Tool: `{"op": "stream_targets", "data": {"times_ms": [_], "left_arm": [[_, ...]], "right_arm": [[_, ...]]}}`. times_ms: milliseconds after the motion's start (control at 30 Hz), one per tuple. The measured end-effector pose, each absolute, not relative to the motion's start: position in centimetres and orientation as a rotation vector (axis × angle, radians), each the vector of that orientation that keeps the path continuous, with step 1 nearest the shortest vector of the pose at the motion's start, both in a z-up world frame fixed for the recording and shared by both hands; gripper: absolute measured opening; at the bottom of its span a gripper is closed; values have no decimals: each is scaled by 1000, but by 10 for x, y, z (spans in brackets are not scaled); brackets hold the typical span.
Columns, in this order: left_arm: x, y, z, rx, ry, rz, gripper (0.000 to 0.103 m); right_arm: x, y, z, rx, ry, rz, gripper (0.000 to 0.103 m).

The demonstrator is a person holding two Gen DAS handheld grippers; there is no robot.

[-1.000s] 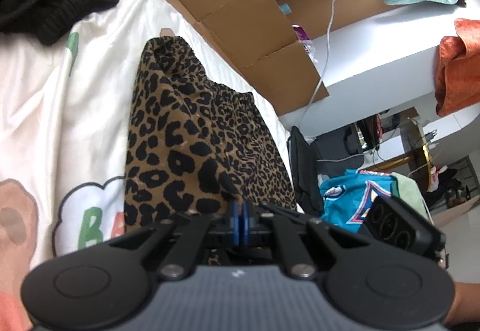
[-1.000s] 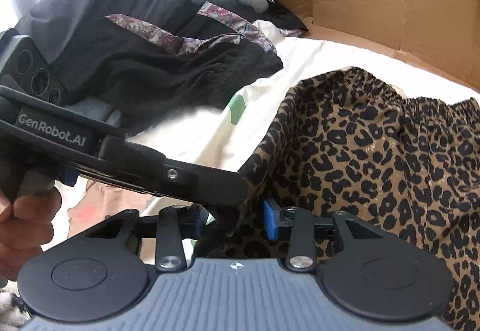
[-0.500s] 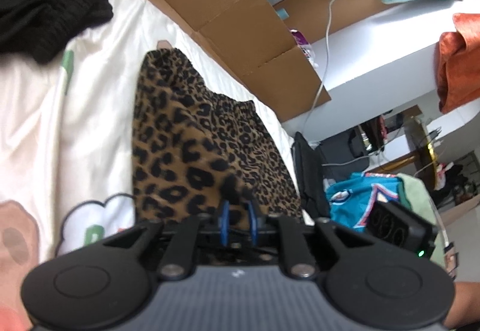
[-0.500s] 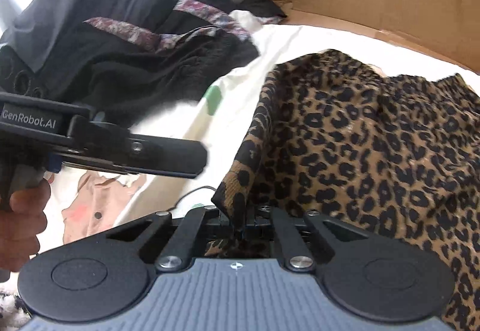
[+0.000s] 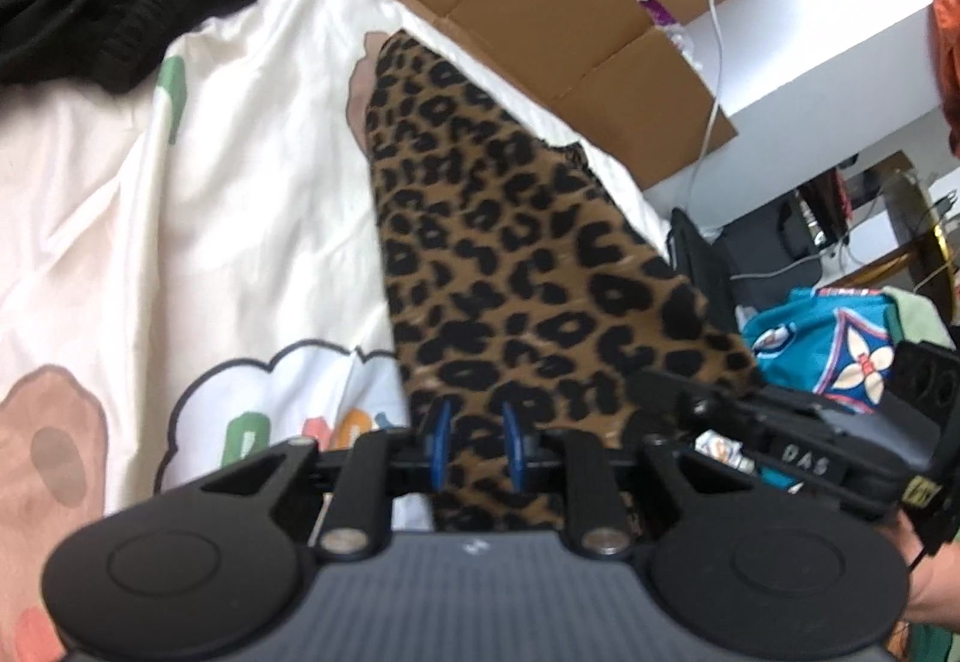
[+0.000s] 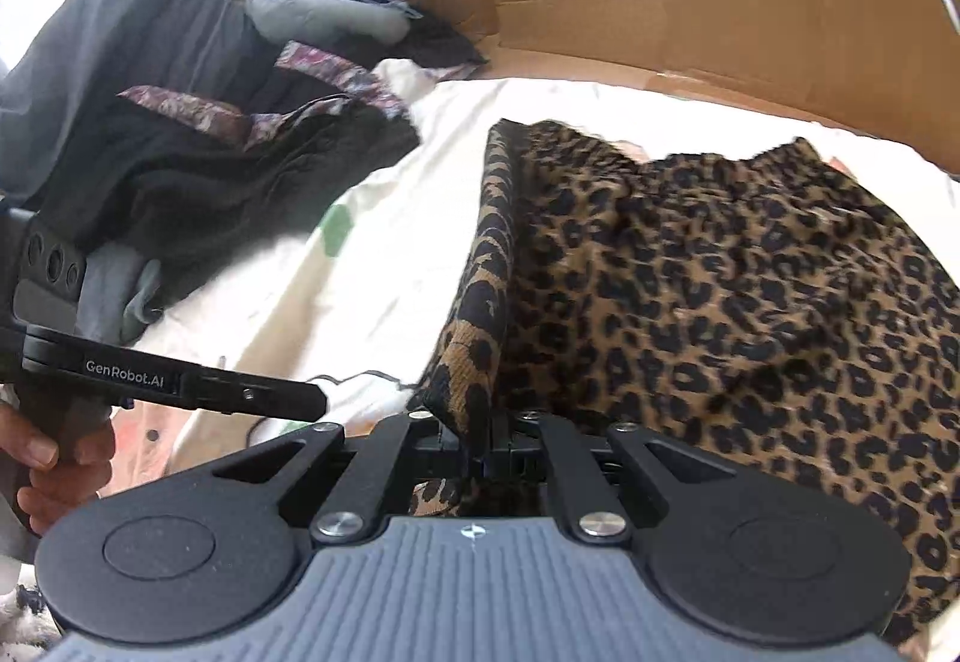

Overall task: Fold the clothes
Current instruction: 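Lift the leopard shorts with the left tool while the right tool holds the waistband edge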

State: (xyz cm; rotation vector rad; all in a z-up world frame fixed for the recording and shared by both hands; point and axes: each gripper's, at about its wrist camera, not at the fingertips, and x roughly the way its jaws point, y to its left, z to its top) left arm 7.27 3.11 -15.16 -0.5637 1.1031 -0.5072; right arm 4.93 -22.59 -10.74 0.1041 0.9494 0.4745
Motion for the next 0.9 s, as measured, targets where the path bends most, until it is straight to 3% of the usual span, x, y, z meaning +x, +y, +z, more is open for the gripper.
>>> {"op": "stream_targets", "data": {"times_ms": [900], "left_arm": [[86, -25, -179, -447, 1229, -497, 20]], "right_arm": [[69, -349, -92, 354, 905, 394, 1]]}}
